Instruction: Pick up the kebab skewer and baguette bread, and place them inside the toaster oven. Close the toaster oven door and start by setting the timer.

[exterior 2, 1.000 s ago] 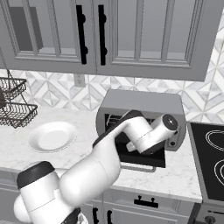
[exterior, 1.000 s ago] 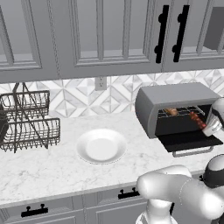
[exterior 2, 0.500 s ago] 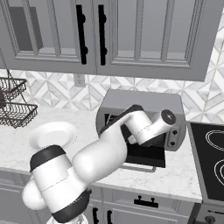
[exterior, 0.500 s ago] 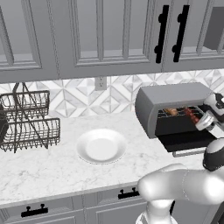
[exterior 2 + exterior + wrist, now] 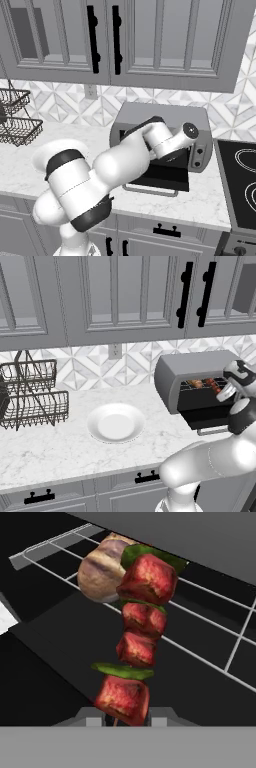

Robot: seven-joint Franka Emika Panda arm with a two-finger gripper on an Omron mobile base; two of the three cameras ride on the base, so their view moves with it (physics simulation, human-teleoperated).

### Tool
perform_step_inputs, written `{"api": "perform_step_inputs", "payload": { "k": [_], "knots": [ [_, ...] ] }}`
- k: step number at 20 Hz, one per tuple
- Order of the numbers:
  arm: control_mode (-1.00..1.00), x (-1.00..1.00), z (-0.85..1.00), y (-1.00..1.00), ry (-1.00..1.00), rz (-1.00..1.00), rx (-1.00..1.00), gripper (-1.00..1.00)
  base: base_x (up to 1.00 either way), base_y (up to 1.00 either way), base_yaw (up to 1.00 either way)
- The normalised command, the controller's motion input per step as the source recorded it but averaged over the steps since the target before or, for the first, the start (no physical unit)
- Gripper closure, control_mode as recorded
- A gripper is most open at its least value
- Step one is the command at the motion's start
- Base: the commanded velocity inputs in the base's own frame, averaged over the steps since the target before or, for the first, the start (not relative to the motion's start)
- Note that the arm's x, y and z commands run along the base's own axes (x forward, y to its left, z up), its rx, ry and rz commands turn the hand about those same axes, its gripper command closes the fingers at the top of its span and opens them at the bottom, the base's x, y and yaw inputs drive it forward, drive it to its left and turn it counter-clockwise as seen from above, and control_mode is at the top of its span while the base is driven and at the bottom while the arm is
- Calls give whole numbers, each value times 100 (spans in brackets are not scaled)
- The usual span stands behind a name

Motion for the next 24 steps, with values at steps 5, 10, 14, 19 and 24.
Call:
{"api": "perform_step_inputs", "payload": {
  "k": [5, 10, 14, 19, 24],
  "knots": [
    [-100, 44, 0, 0, -1, -2, 1, 100, 0, 0, 0],
    [-100, 12, 7, -11, 5, -2, 3, 100, 0, 0, 0],
    [-100, 0, 1, -24, 19, 0, 0, 100, 0, 0, 0],
    [-100, 15, 7, -6, 7, 0, 0, 100, 0, 0, 0],
    [-100, 37, 4, -3, -1, -1, 2, 100, 0, 0, 0]
  ]
}}
